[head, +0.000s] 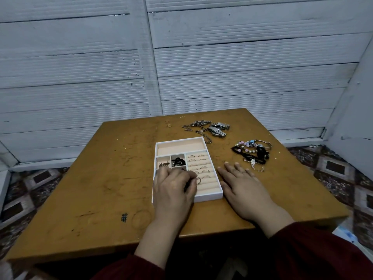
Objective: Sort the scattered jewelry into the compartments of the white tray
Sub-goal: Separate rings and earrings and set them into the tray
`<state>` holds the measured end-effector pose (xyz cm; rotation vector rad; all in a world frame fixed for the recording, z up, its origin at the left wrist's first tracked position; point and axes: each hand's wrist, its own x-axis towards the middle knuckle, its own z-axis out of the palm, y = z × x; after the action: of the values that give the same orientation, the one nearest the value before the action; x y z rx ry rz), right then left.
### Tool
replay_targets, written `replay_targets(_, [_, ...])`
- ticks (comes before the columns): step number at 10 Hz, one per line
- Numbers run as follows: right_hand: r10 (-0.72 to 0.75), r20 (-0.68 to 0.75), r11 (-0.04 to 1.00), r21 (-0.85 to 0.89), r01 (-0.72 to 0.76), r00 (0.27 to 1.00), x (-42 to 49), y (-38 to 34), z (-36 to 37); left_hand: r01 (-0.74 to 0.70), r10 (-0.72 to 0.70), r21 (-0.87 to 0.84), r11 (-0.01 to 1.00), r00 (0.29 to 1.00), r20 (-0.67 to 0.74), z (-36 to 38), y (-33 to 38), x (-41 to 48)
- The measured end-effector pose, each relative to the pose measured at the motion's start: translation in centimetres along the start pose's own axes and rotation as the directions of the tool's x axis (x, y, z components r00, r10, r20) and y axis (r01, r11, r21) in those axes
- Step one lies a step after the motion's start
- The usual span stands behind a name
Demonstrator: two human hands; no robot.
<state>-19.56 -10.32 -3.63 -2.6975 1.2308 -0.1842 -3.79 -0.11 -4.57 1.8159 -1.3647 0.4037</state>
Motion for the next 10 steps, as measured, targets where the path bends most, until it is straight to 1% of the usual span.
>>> replay_targets(1, [0.001, 0.003, 1.000, 0.014, -0.001, 1.000, -0.05, 0.04, 0.07, -0.029, 0.029, 0.011, 1.000, 1.000, 0.009, -0.03, -0.06, 0.03])
replay_targets(5, [0.007, 0.009, 1.000, 0.014, -0.007, 1.000, -0.18, 0.00, -0.03, -0.047, 0.044, 0.021, 0.999, 0.994, 0.096, -0.25, -0.19, -0.26])
replay_targets(8, [0.006, 0.000, 1.000, 0.018, -0.006, 1.000, -0.22, 0.00, 0.11, -0.056, 0.053, 0.024, 0.998, 0.993, 0.105, -0.37, -0.17, -0.32])
replay_targets(10, [0.007, 0.001, 1.000, 0.019, -0.007, 1.000, -0.21, -0.06, -0.03, -0.032, 0.031, 0.010, 0.999, 0.997, 0.075, -0.48, 0.10, -0.21])
